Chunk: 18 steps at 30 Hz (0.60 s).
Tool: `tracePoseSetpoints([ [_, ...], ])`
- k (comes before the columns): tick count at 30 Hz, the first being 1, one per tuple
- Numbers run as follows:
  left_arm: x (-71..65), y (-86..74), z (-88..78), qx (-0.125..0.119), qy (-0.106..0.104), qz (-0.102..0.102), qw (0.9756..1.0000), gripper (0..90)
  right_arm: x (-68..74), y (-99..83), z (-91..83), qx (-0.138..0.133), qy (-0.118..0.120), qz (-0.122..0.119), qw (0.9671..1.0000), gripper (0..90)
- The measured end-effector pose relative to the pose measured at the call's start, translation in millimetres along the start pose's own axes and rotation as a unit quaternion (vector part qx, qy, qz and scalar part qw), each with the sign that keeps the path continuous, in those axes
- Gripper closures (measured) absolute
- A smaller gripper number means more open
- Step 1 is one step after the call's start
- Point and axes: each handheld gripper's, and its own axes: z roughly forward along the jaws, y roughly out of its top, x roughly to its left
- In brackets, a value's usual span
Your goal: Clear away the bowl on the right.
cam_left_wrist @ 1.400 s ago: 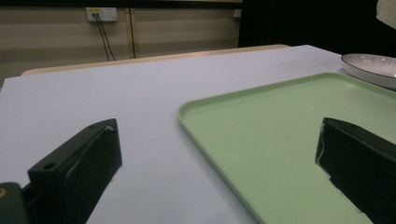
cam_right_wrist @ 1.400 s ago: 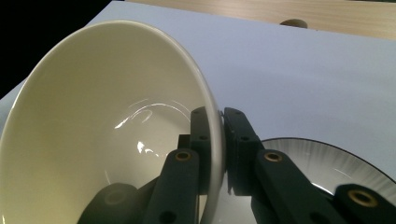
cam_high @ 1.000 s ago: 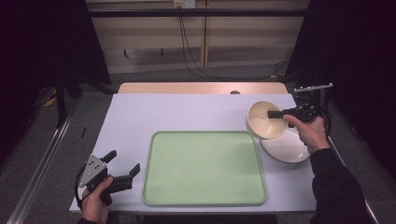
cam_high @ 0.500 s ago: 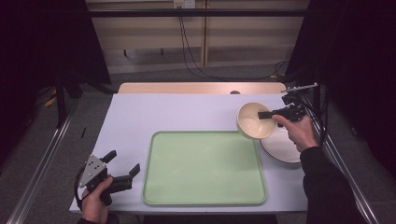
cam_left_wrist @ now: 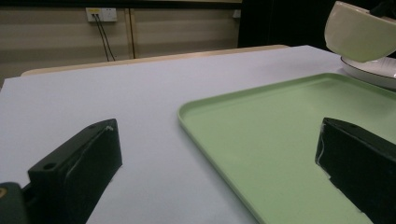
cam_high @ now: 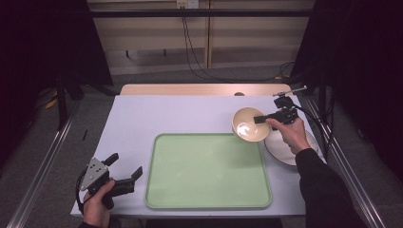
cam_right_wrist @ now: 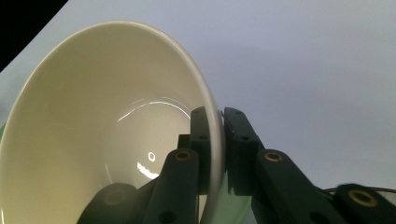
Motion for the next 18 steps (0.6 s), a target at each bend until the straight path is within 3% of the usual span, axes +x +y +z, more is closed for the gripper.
tracePoseSetpoints([
  [18,-0.3,0.1,-0.3,0.001,0.001,0.001,1.0000,0.4,-3.4,-7.1,27.1,0.050,-0.020,0.001,0.9985,83.4],
])
